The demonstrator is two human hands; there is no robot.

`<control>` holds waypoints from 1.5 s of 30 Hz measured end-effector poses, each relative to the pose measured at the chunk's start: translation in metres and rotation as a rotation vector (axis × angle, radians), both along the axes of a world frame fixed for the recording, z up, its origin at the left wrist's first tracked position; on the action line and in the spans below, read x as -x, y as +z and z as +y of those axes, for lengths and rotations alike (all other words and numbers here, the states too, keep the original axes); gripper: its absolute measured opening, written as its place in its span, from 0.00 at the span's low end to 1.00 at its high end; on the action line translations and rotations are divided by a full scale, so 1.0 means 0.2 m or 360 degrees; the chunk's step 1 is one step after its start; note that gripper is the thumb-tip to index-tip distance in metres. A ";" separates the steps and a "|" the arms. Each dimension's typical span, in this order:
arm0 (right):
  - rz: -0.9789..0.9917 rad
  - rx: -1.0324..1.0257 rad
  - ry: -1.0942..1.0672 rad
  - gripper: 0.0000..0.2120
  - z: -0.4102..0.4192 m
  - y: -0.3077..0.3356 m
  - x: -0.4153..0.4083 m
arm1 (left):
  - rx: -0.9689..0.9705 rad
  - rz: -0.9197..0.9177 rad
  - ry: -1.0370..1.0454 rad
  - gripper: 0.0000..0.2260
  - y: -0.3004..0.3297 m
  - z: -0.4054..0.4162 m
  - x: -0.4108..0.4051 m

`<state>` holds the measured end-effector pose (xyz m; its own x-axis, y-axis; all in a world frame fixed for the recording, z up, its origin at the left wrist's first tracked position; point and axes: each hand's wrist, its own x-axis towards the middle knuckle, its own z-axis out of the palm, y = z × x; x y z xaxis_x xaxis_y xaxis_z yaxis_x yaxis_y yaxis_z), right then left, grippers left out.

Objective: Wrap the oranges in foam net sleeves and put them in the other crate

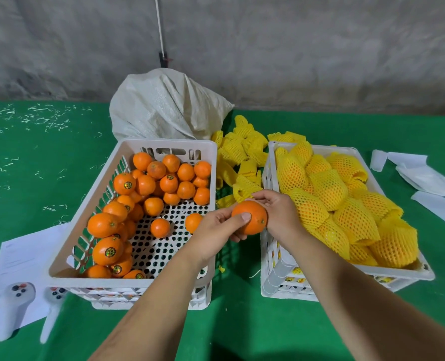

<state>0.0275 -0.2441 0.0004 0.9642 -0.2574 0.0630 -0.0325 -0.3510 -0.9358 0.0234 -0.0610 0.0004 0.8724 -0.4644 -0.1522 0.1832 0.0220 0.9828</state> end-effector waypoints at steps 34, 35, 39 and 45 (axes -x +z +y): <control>-0.0124 0.0120 0.0340 0.06 0.01 -0.06 0.05 | -0.0044 -0.0151 0.0352 0.28 -0.09 -0.03 -0.08; -0.0125 0.0152 0.0358 0.07 0.02 -0.05 0.05 | -0.0031 -0.0132 0.0431 0.26 -0.08 -0.04 -0.08; -0.0012 0.0314 0.0328 0.18 0.03 -0.03 0.04 | -0.0131 -0.0151 0.0514 0.29 -0.08 -0.06 -0.07; -0.0105 0.0197 0.0184 0.19 0.00 -0.02 0.03 | -0.0613 -0.0624 0.0332 0.34 -0.10 -0.06 -0.02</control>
